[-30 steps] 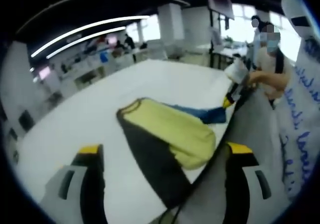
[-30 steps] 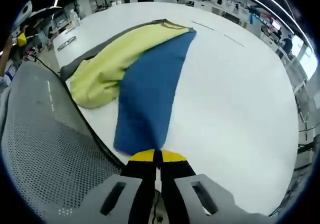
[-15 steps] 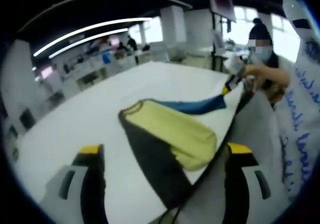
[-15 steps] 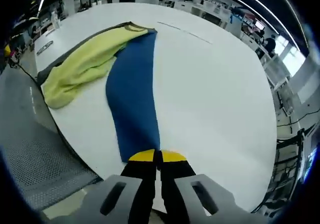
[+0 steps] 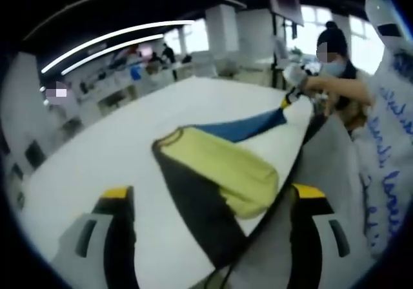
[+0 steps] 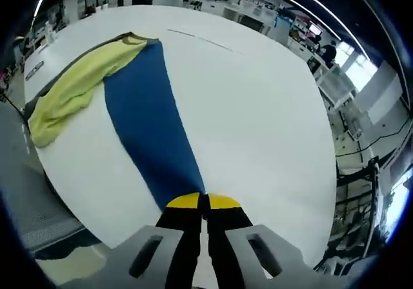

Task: Fold the garment on the visible template until the final outline fits inside the template.

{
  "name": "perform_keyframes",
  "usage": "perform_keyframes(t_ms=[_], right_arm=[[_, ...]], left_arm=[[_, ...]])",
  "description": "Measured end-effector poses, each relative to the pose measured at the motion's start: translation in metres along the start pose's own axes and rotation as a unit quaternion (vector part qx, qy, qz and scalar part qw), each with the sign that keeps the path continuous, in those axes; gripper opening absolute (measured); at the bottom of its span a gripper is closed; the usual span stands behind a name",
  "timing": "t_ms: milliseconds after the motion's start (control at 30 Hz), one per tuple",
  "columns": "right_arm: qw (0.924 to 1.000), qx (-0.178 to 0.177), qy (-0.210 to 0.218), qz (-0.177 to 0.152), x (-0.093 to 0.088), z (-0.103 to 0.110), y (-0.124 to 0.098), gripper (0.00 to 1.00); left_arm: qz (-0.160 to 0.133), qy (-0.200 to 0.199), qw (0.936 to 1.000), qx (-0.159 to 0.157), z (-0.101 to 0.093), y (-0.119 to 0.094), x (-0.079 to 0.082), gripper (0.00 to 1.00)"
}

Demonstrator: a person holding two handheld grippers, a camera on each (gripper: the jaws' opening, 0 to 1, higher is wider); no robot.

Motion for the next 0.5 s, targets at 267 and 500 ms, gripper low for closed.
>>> perform_keyframes(t_ms=[267,500], right_arm=[[0.9997,0.005,0.016,0.018,-0.007,-0.014,0.017,0.03],[0.9993,-0.021,0.025,0.019,-0.014,-0.057,0.036,0.03]], left_arm=[[-0.001,-0.004,0.9999,0.013,0.001,-0.007,0.001,0.97],[0.005,-0.012,0.9997,0.02,0.001,-0.011,-0.004,0.98]])
Point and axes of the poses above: the point that each gripper's makers call its tool centre point, and the gripper's own axes: y roughly forward along the fingers, z roughly to its left, x roughly out of its top, the point moved 8 cm from there along -y, roughly backward along the fingers, and after that the axes turned 6 degrees about -y, right-handed, at the moved point
